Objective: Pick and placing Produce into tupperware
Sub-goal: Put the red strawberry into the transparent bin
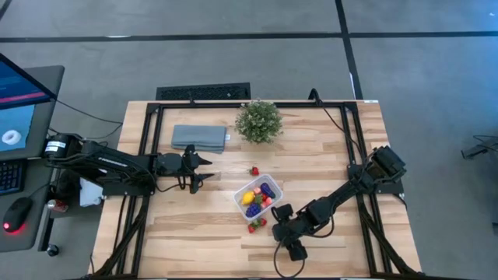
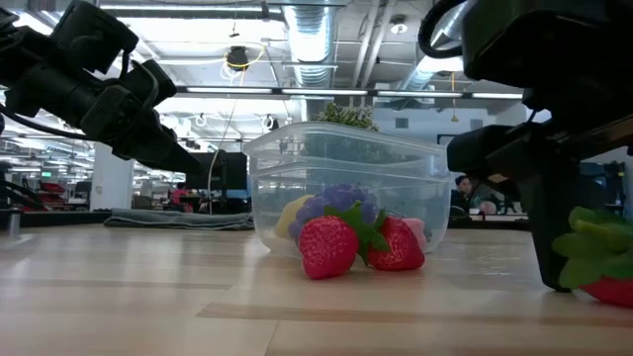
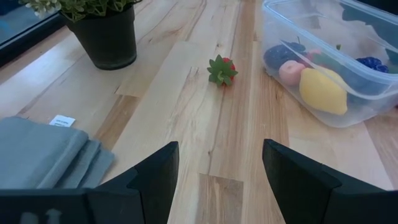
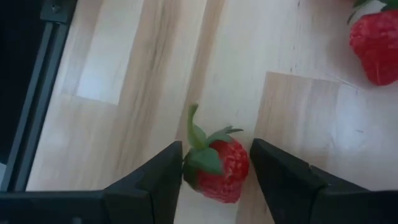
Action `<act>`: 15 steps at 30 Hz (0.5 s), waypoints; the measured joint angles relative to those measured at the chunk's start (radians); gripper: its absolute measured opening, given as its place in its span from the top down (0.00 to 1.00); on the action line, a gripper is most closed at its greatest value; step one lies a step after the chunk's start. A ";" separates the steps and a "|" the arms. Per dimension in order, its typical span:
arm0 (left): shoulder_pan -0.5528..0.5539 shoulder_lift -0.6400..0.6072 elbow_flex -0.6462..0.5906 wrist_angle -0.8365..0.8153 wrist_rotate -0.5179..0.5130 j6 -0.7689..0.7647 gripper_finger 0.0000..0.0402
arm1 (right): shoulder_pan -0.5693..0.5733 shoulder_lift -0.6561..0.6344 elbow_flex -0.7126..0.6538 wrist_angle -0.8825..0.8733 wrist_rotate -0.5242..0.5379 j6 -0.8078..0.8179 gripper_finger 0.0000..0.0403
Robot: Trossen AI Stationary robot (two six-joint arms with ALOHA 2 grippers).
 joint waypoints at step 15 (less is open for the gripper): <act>0.000 0.000 0.000 0.000 -0.001 -0.003 0.44 | 0.000 0.000 -0.002 -0.010 0.002 0.001 0.55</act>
